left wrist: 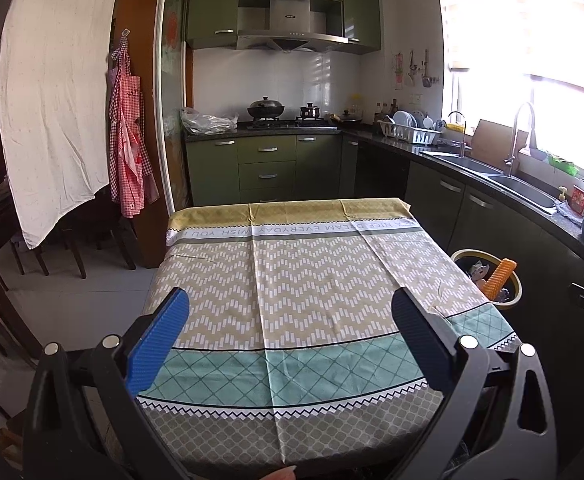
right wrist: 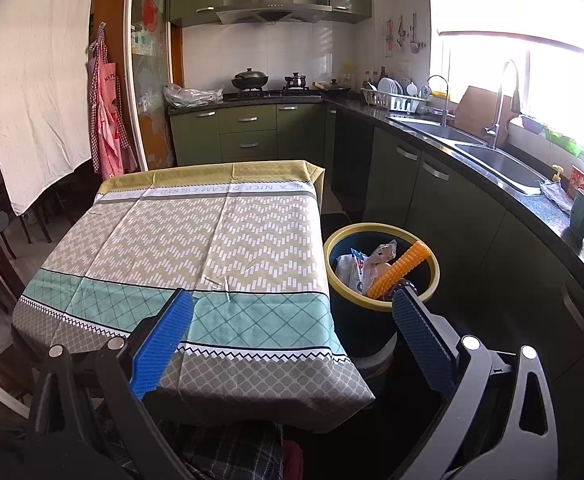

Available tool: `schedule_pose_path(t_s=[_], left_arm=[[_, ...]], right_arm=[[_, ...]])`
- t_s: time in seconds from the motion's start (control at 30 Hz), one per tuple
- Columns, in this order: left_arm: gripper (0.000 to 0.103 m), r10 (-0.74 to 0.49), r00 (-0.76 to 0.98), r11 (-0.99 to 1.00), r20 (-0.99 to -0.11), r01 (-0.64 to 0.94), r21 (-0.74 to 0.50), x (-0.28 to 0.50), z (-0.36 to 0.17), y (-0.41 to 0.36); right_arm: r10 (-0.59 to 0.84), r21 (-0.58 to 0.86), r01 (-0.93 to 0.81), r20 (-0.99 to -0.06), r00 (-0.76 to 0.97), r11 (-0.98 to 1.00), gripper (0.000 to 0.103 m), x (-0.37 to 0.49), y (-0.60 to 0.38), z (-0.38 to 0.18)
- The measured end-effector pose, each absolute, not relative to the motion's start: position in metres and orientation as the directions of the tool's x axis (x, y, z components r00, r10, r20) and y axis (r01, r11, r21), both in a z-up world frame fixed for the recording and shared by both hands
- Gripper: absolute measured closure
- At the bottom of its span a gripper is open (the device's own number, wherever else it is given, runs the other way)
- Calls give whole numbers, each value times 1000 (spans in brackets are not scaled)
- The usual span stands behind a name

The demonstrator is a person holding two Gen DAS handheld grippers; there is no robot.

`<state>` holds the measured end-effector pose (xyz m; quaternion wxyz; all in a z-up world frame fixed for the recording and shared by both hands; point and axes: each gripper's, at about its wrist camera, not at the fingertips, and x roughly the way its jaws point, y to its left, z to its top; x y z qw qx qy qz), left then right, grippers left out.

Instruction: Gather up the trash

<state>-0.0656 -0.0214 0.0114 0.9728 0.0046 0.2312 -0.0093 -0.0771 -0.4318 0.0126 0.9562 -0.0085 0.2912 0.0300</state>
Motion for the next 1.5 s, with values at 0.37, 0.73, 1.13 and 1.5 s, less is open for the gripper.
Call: schedule_pose_path(t_s=[0.37, 0.73, 1.13, 1.5], left_arm=[[6, -21, 895, 1000, -445, 24, 2, -68, 12, -23], [6, -24, 895, 1000, -446, 30, 7, -68, 11, -23], [6, -25, 895, 999, -445, 31, 8, -68, 12, -23], [6, -28, 896, 999, -443, 36, 8, -68, 13, -22]], right_arm=[[55, 2, -64, -558, 828, 998, 5, -76, -431, 12], [55, 1, -66, -562, 825, 998, 5, -72, -433, 12], [55, 0, -67, -566, 823, 998, 5, -71, -434, 8], [60, 0, -73, -568, 821, 997, 5, -71, -435, 5]])
